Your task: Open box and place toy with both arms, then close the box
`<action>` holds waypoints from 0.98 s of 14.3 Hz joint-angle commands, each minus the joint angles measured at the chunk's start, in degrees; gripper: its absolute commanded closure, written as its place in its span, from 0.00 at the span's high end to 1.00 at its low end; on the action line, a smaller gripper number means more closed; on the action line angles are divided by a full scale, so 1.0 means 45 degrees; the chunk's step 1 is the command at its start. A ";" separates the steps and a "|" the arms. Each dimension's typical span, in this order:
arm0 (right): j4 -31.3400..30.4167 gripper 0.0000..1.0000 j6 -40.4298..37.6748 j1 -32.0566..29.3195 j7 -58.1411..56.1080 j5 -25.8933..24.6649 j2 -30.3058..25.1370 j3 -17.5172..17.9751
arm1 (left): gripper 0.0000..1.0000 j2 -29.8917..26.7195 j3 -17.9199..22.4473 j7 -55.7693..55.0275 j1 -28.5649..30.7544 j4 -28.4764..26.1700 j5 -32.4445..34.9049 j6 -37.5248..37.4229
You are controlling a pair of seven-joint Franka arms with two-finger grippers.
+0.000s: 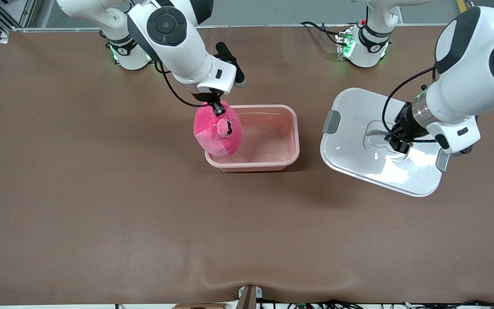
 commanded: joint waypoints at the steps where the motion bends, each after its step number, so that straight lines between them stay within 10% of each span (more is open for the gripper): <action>1: -0.0203 0.00 0.0502 0.0302 0.0141 -0.0240 -0.0020 -0.0052 | 0.00 -0.0368 0.0002 0.0358 0.0111 0.0506 -0.0557 -0.0813; 3: -0.0204 0.00 0.0562 0.0342 0.0258 -0.0279 -0.0040 -0.0071 | 0.00 -0.0368 -0.0036 0.0436 0.0577 0.0567 -0.0773 -0.0875; 6: -0.0184 1.00 0.0523 0.0362 0.0434 -0.0435 -0.0040 -0.0052 | 0.00 -0.0368 -0.0017 0.0456 0.0619 0.0840 -0.1184 -0.0875; 14: -0.0048 1.00 -0.0040 -0.0202 0.1622 -0.0435 -0.0429 -0.0208 | 0.00 -0.0387 0.0003 0.0475 0.0638 0.1290 -0.1497 -0.1655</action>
